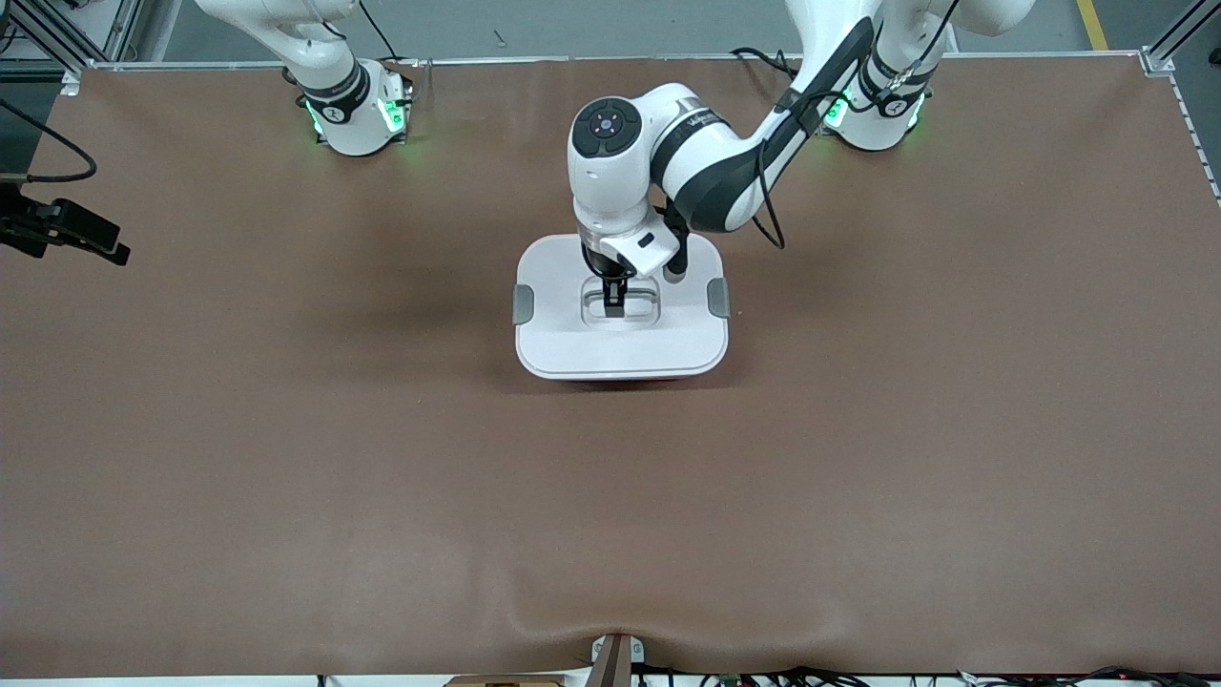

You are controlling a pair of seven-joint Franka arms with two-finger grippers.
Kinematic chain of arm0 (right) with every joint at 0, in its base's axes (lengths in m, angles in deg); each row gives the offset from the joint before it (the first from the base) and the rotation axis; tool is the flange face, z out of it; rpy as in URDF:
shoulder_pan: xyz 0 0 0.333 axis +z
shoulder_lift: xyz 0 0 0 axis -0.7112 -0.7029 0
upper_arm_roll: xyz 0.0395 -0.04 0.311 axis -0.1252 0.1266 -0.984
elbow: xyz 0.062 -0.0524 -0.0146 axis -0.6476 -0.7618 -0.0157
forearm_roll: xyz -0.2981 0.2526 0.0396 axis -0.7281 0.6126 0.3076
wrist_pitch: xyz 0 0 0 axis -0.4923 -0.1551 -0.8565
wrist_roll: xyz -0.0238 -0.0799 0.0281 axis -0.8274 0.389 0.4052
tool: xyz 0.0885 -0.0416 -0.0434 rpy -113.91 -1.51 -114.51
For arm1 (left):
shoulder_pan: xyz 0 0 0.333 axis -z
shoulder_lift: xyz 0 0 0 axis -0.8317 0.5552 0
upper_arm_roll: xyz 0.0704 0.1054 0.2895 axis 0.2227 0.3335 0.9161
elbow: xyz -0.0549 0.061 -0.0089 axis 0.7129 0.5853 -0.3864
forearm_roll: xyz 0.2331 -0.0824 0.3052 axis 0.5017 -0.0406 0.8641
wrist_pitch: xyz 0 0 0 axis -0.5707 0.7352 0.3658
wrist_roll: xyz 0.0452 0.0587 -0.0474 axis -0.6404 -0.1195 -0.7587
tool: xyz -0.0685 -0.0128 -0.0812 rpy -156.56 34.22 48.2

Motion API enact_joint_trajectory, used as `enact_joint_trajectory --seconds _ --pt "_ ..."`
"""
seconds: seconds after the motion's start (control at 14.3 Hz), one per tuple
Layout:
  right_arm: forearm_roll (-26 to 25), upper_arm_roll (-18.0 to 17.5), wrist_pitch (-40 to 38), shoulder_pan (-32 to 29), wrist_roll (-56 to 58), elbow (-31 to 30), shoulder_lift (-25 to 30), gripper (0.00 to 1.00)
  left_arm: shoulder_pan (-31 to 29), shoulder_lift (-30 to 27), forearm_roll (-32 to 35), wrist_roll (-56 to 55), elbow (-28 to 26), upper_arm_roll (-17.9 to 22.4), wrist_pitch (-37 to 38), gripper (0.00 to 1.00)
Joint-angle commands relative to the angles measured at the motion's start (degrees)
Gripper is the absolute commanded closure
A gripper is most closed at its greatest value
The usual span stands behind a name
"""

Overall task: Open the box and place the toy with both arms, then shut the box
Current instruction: 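Lower the lid onto the box with the left gripper and press it, then open the left gripper and lift it away from the lid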

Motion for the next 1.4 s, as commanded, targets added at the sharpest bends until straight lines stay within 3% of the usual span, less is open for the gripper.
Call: enact_joint_trajectory --seconds 0.0,0.7,0.91,1.19,1.33 --pt "0.5 -0.5 -0.4 -0.8 -0.6 0.3 0.2 0.00 -1.1 -1.8 0.6 2.5 1.9 0.2 3.5 0.00" --pt "0.9 -0.6 0.3 -0.3 -0.6 0.3 0.4 0.00 -10.3 -7.9 -4.2 28.0 2.6 0.0 11.0 0.00" --pt "6.0 -0.5 0.3 -0.6 -0.5 0.2 0.5 0.00 -13.4 -9.7 -4.4 35.0 2.6 -0.3 12.7 0.00" --pt "5.2 -0.5 0.4 -0.6 -0.2 -0.3 0.6 0.00 -15.4 -11.2 -4.4 43.2 2.6 0.3 13.4 0.00" --pt "1.2 -0.5 1.8 -0.4 -0.3 -0.4 0.6 0.00 -17.6 -12.2 -4.4 46.2 2.6 0.2 13.5 0.00"
